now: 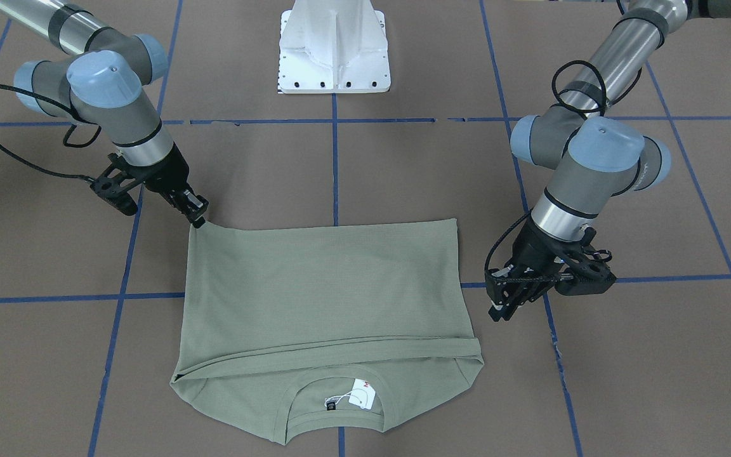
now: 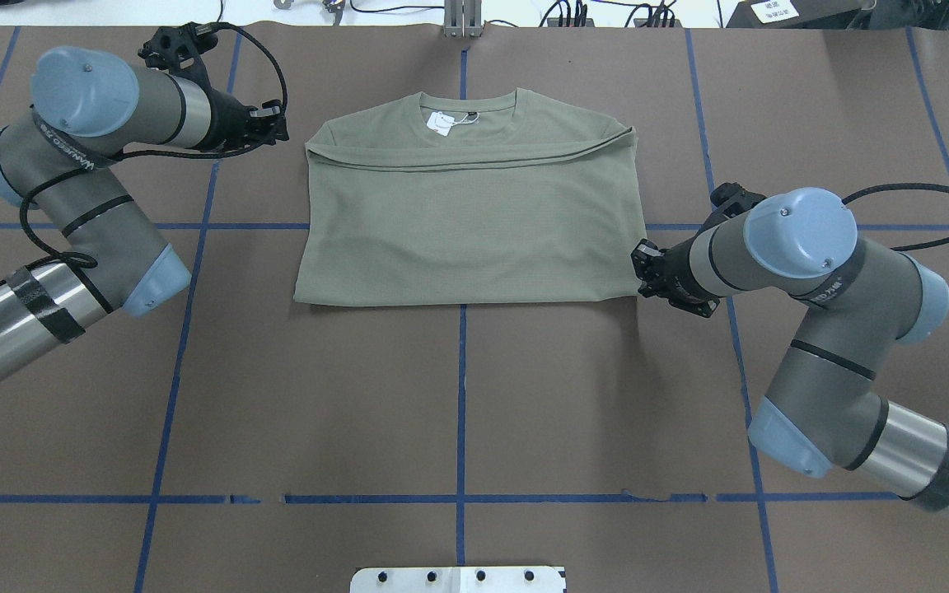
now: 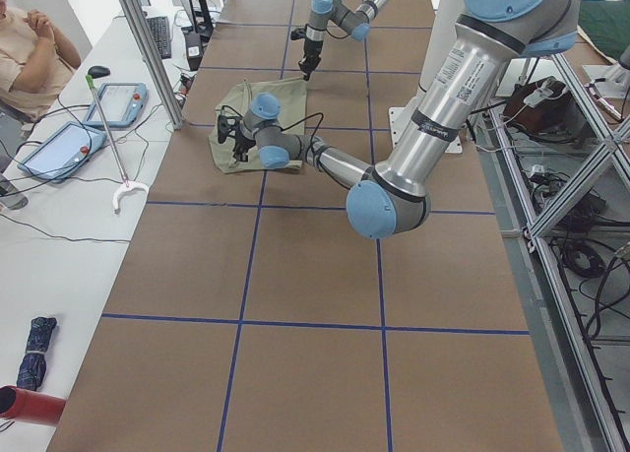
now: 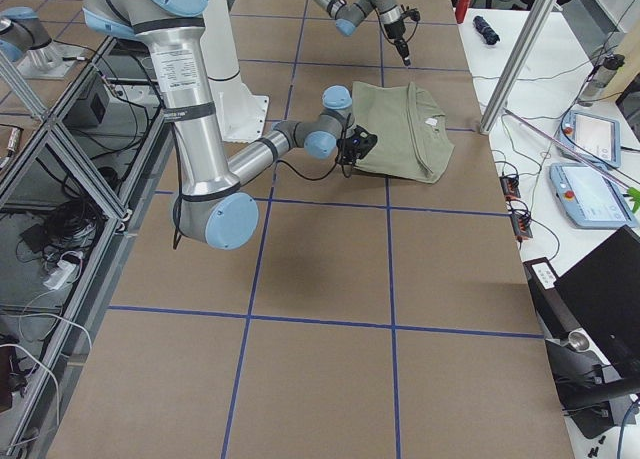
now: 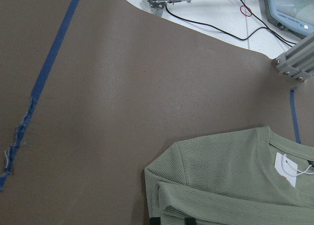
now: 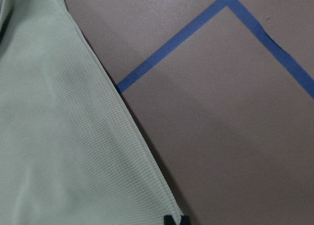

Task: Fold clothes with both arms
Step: 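Grasp the folded shirt's corner with the right gripper and drag it toward the robot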

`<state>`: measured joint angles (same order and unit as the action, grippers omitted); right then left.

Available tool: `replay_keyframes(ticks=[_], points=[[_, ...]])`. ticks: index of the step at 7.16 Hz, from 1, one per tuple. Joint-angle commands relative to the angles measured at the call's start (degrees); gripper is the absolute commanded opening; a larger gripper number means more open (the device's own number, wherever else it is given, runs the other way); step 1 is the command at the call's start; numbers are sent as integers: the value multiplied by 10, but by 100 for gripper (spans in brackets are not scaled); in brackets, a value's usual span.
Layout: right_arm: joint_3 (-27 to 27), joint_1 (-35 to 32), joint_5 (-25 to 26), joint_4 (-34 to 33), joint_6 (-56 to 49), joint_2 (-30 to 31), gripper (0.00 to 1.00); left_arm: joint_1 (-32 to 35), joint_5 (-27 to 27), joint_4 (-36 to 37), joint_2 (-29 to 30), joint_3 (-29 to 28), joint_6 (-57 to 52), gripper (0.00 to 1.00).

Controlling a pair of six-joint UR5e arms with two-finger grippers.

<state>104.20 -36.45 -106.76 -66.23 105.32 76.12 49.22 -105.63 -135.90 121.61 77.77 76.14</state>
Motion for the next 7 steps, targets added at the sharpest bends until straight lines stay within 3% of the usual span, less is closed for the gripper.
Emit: replay_keyframes(ticks=[1,2,3,5,6,7], points=[[149,8,-65,-3,5,131,0,0,-4,0,-1,16,2,29],[192,19,-101,-2,24,180,0,-4,-18,-2,-1,30,1,41],[218,51,-106,-3,66,188,0,-5,-50,4,-1,44,12,99],[233,158,-107,-3,128,202,0,-15,-67,6,-22,110,74,100],[247,221,-109,-3,153,216,0,-47,-80,5,-41,144,76,100],[266,266,-109,-3,164,229,0,-95,-60,4,-50,170,112,100]])
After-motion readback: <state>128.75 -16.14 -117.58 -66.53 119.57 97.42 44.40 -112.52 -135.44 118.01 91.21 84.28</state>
